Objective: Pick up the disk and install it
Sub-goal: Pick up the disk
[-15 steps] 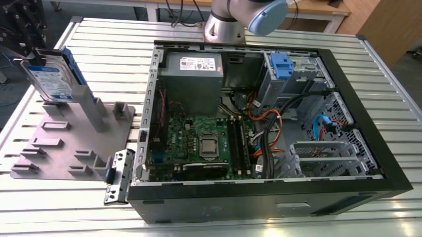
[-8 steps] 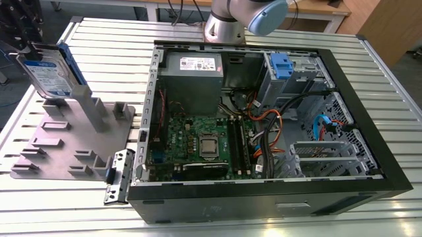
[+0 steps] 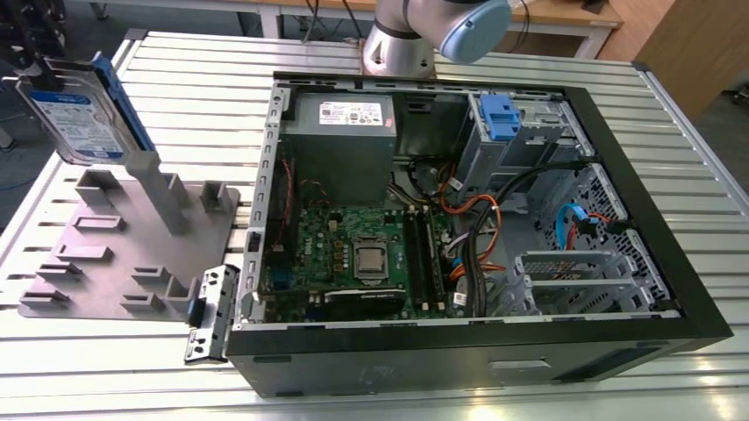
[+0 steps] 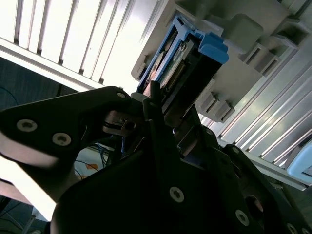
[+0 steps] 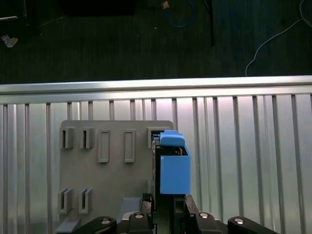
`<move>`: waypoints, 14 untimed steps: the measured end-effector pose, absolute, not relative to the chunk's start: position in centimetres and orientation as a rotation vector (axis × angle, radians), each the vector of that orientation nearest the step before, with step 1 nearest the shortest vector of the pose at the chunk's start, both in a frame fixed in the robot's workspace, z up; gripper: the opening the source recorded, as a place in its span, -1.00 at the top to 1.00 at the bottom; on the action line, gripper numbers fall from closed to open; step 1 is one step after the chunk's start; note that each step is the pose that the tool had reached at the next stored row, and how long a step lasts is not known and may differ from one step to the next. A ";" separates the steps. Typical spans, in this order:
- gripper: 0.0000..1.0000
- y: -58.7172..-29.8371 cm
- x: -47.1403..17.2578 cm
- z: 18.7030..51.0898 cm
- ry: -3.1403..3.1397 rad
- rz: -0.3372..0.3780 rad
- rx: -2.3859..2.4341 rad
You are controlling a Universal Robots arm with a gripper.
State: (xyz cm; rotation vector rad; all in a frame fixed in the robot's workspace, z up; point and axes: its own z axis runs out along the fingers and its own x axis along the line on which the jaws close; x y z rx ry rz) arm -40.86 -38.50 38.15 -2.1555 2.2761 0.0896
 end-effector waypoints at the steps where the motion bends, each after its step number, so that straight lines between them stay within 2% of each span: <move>1: 0.30 -38.5 -40.9 38.5 2.276 0.089 -2.155; 14: 0.30 -38.5 -40.9 41.6 2.275 0.086 -2.155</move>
